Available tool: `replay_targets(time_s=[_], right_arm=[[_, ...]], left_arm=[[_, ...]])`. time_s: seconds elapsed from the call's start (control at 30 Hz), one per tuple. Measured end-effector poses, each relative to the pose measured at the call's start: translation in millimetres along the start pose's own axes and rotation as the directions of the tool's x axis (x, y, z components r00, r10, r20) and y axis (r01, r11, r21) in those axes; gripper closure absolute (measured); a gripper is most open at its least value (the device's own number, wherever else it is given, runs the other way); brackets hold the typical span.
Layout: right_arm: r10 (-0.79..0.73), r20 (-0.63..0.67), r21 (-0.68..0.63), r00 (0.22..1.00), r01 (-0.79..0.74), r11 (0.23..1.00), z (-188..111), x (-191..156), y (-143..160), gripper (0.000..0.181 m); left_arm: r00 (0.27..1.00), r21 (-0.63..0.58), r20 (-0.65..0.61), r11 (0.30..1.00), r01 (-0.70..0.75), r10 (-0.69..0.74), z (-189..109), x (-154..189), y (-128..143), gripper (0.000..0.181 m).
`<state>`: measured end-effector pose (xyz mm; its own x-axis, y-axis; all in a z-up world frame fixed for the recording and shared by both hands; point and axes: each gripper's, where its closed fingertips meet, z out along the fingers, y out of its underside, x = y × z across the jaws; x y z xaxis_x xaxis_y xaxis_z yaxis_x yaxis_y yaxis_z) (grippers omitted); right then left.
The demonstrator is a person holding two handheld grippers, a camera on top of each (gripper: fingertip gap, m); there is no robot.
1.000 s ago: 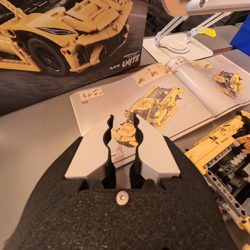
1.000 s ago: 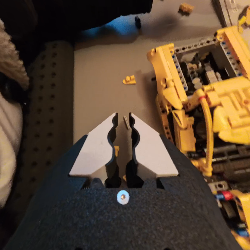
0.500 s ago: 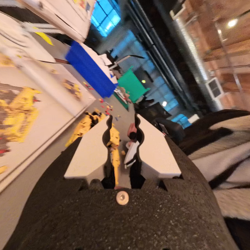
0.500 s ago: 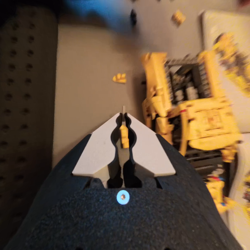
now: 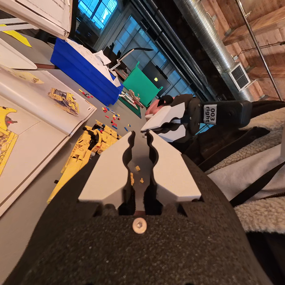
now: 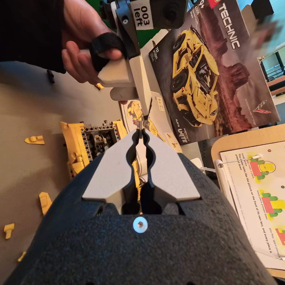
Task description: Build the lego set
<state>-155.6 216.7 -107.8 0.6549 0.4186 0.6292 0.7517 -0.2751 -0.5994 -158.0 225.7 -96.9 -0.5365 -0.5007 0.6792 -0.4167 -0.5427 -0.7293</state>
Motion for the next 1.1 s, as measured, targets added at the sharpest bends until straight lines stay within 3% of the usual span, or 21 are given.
replay_targets(time_s=[0.37,0.5,0.73,1.1], right_arm=[[-0.02,0.007,0.01,1.0,0.02,1.0,2.8,-3.9,-3.2,0.178],[0.004,0.008,0.054,1.0,-0.004,0.999,0.2,-3.9,-6.6,0.178],[0.105,0.053,0.189,0.993,-0.113,0.976,-18.8,-1.5,-17.1,0.169],[0.019,0.024,0.166,1.0,-0.022,0.986,-16.6,-4.5,-17.3,0.176]], left_arm=[[1.0,-0.073,-0.03,0.997,-0.009,0.007,9.4,4.6,15.1,0.176],[0.997,-0.075,-0.026,0.995,-0.072,0.07,9.0,8.4,14.3,0.177],[0.983,-0.006,-0.173,0.999,-0.053,0.051,1.1,31.4,3.9,0.178],[0.985,-0.046,-0.169,0.998,-0.042,0.034,5.8,28.4,11.3,0.178]])
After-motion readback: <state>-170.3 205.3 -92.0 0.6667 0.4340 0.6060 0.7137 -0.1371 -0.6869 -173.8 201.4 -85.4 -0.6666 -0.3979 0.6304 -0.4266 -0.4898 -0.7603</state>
